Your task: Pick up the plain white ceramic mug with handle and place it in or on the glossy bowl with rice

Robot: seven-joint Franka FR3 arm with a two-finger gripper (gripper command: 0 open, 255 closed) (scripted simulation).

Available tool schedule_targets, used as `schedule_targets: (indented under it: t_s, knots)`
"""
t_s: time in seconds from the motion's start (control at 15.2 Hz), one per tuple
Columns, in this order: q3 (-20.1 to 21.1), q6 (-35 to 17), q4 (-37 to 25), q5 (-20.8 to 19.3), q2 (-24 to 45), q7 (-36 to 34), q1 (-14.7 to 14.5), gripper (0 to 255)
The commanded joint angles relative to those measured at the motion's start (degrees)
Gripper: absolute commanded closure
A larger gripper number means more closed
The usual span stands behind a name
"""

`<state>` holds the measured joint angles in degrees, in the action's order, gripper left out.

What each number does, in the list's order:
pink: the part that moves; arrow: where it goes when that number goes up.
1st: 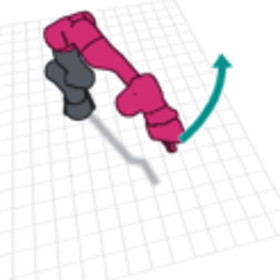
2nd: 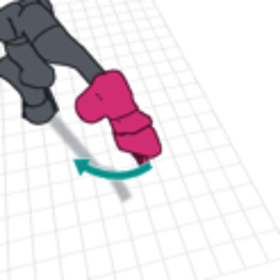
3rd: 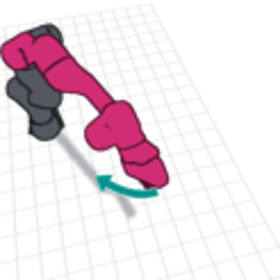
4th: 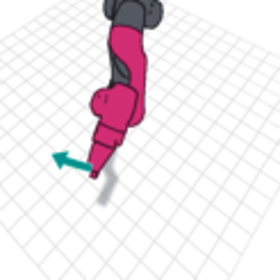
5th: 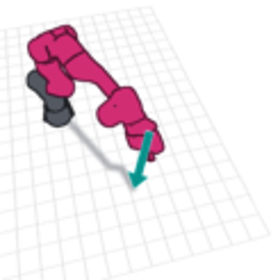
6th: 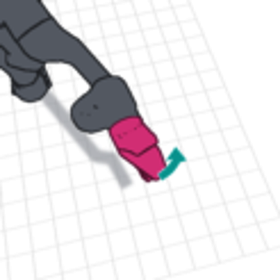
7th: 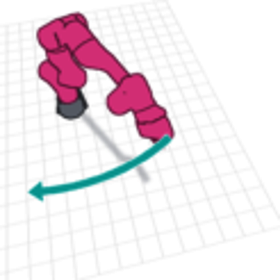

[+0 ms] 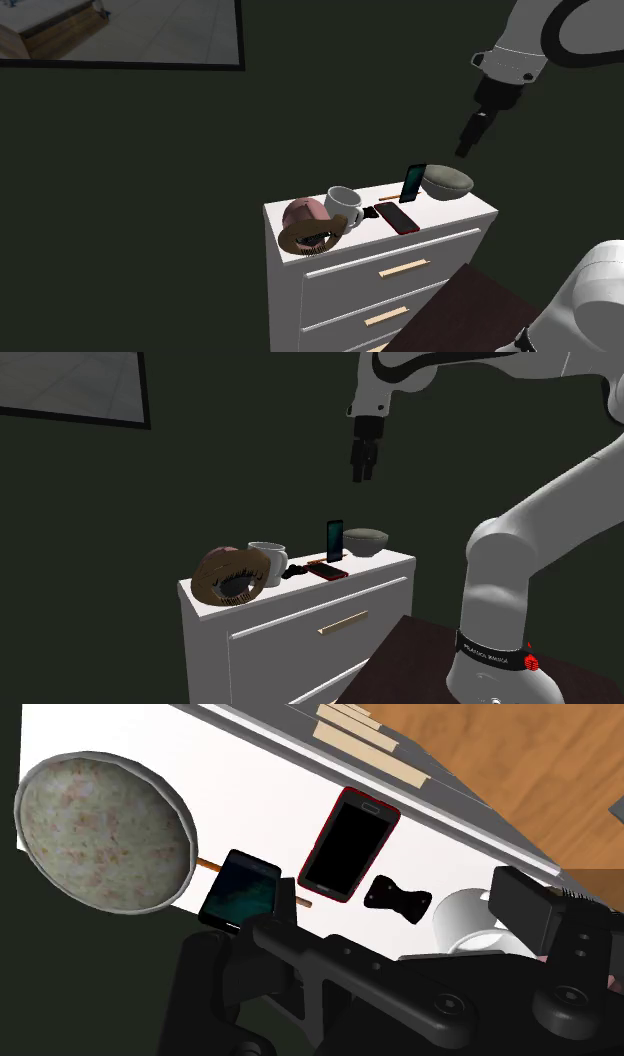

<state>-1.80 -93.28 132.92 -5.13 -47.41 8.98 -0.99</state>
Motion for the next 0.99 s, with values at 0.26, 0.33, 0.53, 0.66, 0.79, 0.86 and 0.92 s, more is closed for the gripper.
schedule_targets:
  t_s: [0.26, 0.33, 0.53, 0.66, 0.79, 0.86, 0.92]
  knots:
    - [0.41, -6.66, 1.75, 2.61, 5.22, -1.79, -1.07, 0]
    - [0.52, -8.32, 2.01, 3.27, 6.67, -2.17, -1.36, 0]
    - [0.84, -13.22, 2.36, 5.25, 11.33, -3.16, -2.28, 0]
    - [1.05, -16.39, 2.22, 6.60, 14.68, -3.67, -2.94, 0]
    - [1.25, -19.46, 1.79, 7.99, 18.20, -4.07, -3.62, 0]
    - [1.35, -20.94, 1.46, 8.69, 20.01, -4.22, -3.97, 0]
    - [1.45, -22.39, 1.06, 9.41, 21.85, -4.35, -4.31, 0]
